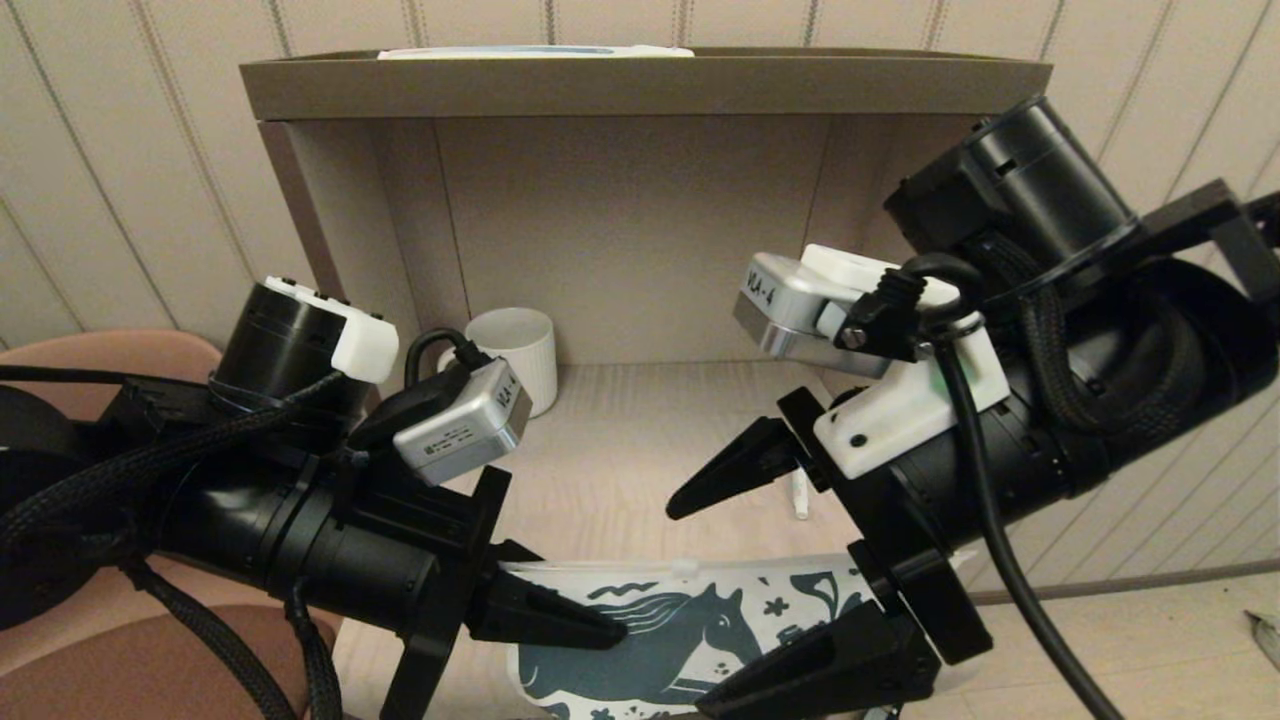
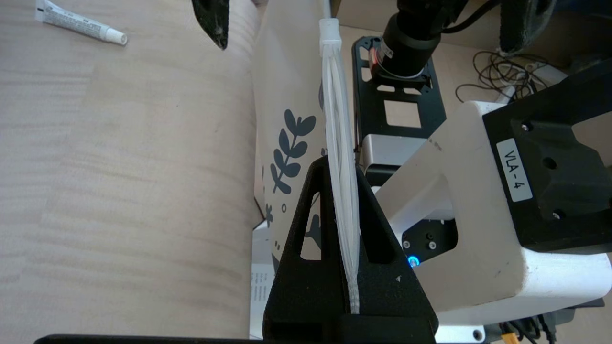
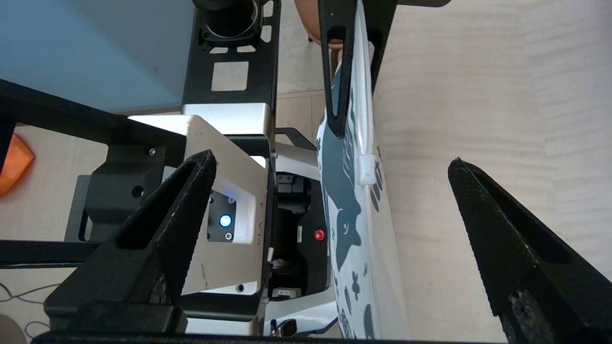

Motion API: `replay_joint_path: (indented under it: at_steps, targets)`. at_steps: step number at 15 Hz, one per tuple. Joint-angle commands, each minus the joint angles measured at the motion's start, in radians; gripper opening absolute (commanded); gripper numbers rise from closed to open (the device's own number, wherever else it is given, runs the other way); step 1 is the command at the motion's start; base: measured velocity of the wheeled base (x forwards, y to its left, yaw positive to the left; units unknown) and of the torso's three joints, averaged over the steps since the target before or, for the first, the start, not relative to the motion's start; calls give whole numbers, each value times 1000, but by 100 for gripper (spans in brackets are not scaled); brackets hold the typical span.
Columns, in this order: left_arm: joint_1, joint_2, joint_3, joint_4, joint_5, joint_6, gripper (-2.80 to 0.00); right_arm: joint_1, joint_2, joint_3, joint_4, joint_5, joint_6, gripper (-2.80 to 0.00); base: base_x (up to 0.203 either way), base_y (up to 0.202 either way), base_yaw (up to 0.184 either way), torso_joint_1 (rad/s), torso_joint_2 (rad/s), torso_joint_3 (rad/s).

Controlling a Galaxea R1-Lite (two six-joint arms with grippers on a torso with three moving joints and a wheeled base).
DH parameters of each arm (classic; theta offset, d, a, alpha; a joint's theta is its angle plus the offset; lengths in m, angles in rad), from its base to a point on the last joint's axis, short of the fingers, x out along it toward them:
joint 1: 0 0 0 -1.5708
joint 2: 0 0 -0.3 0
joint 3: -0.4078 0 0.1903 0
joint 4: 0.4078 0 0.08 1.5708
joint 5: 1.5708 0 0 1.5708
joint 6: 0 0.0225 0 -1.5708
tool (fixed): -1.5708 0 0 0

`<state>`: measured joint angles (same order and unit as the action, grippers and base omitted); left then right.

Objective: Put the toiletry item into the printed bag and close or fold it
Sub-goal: Open the storage bag

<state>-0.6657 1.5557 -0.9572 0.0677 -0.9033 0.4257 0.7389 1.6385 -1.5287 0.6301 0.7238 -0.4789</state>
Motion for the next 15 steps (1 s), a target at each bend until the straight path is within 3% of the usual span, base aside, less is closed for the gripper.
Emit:
replay_joint_path:
  at_steps: [1, 12, 13, 15]
  targets:
    - [0, -1, 0, 0, -5, 2, -280, 4, -3, 3, 3, 5, -3, 0, 0, 0, 0, 0, 0, 0]
    - [2, 0, -2, 1, -5, 2, -280, -3, -14, 27, -16, 29, 2, 0, 0, 0, 0, 0, 0, 0]
    - [0, 0, -2, 1, -5, 2, -280, -3, -8, 30, -36, 31, 2, -280, 0, 0, 0, 0, 0, 0]
    - [1, 0, -1, 1, -5, 2, -280, -3, -5, 33, -34, 31, 3, -280, 0, 0, 0, 0, 0, 0]
